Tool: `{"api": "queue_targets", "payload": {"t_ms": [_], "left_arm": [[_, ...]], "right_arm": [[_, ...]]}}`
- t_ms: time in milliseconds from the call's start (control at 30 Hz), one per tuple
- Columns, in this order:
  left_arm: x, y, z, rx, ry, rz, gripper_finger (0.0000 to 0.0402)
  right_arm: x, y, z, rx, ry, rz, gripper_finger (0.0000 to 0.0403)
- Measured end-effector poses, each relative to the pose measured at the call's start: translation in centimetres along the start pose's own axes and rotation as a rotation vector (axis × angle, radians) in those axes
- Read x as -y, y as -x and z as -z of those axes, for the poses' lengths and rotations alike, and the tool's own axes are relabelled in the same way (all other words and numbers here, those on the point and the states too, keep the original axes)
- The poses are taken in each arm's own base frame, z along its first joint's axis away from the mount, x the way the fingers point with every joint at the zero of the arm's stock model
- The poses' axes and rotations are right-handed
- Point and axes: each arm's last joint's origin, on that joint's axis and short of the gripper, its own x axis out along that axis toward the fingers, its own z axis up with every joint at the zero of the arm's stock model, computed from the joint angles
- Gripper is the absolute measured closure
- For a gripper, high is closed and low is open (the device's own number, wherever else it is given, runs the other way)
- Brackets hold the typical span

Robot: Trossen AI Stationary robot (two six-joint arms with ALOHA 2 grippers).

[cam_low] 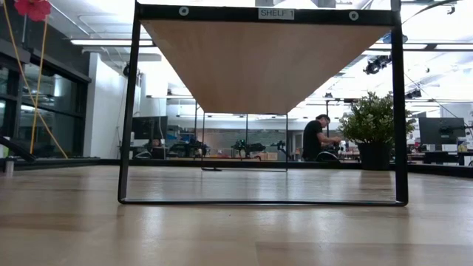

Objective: Pick and place flowers into a vace then onto a shelf
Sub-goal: Put the violet flowers into the right transparent vase

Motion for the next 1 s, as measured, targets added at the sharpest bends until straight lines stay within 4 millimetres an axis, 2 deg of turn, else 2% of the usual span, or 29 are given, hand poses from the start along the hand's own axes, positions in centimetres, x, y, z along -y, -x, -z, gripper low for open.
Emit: {"api": "queue_targets", "payload": {"t_ms": [267, 533, 767, 1000], "left_arm": [[0.0, 0.0, 0.0, 0.0, -0.002, 0.0, 0.0082], [0.0, 0.0, 0.0, 0.001, -0.002, 0.0, 0.0081], [0.0, 0.0, 0.0, 0.001, 0.001, 0.0, 0.008], [0.0, 0.0, 0.0, 0.002, 0.002, 0.0, 0.0082]], "right_arm": [[2.1, -0.1, 0.4, -0.022, 0.002, -0.024, 0.0402], [3.8, -1.9, 1.2, -0.139, -0.005, -0.042, 0.0402], [4.2, -3.0, 1.9, -0.256, -0.041, -0.063, 0.0402], [3.1, -3.7, 2.7, -0.311, -0.061, -0.061, 0.0403]]}}
